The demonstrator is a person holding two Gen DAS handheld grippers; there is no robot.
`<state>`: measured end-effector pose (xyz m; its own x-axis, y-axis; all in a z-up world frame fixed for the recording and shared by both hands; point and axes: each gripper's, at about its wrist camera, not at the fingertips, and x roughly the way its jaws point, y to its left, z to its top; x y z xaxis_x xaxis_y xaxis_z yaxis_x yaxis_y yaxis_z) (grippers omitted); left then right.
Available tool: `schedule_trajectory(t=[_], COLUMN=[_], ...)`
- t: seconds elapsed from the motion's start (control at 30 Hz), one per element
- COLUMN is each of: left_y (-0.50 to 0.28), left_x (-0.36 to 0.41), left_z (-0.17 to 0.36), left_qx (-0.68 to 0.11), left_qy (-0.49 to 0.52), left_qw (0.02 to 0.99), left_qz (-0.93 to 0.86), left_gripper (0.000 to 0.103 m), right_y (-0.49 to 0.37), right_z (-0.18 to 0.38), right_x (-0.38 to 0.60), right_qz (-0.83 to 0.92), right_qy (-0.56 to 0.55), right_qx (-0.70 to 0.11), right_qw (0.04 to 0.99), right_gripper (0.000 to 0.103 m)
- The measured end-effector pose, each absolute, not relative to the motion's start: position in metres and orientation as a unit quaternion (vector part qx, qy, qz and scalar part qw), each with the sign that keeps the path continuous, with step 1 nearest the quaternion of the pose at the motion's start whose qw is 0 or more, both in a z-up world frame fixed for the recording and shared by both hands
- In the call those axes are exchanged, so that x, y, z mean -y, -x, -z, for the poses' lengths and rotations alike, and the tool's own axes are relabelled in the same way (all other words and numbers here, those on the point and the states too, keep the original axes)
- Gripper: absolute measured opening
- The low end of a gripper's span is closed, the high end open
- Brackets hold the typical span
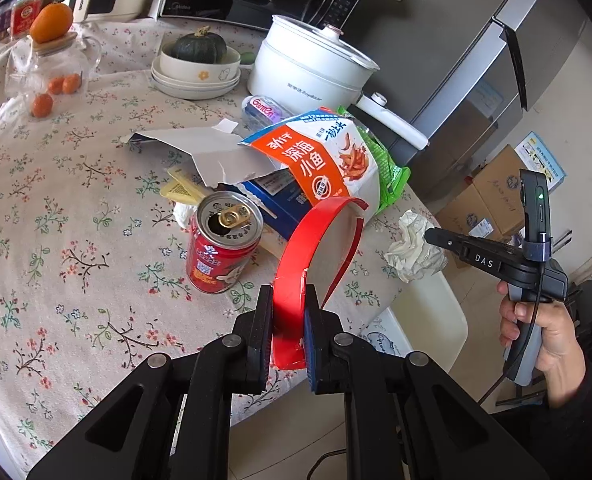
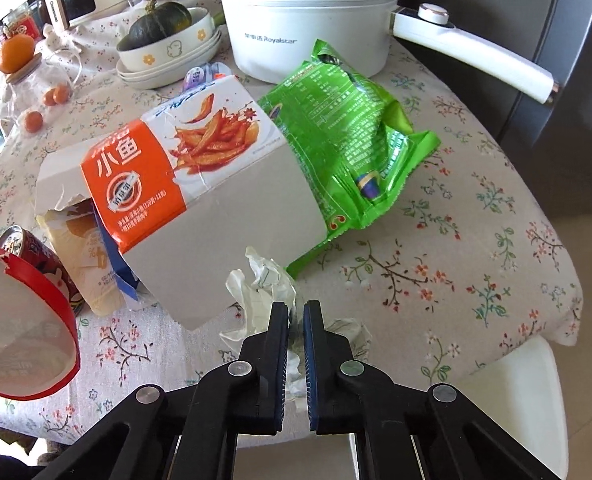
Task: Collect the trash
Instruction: 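Carry the lid and tissue over the white bin and open both tools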
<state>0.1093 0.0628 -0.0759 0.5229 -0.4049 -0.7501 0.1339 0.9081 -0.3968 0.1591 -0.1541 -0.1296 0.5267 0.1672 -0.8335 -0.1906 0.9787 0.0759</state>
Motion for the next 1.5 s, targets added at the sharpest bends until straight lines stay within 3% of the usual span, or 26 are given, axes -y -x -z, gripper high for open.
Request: schedule_trajectory(t=[0.4,0.77,1.2,1.5], left_y=[-0.110,-0.110,-0.126,-0.144], left_x=[0.010,0.095,0.192,0.210], left_z=[0.068,0.078,0.127,0.151], left_qx=[-0.461,-0.477,-0.507,-0.514], left_qy=[0.115,0.075,0.019,0.004], left_qw=[0.851,0.830,0.802,0.800], left_qz=[0.222,0.280,0.314,0.308], left_gripper=[0.014,0.014,0.014,0.015], right_y=[-0.118,-0.081,-0.054,-0.045], right_z=[0.117,0.165,0.195,0.197], right_x=[0.221,0.305,0.354,0.365], right_qz=[-0.055,0.016,0.052,0.059], right_qy=[-0.020,-0.051,-0.078,-0.082], right_qx=[-0.474,-0.533,-0.553,-0.552], right_qw=[0.878,0.844,0.828,0.827], right_gripper=[0.005,0.005,0.006,0.006])
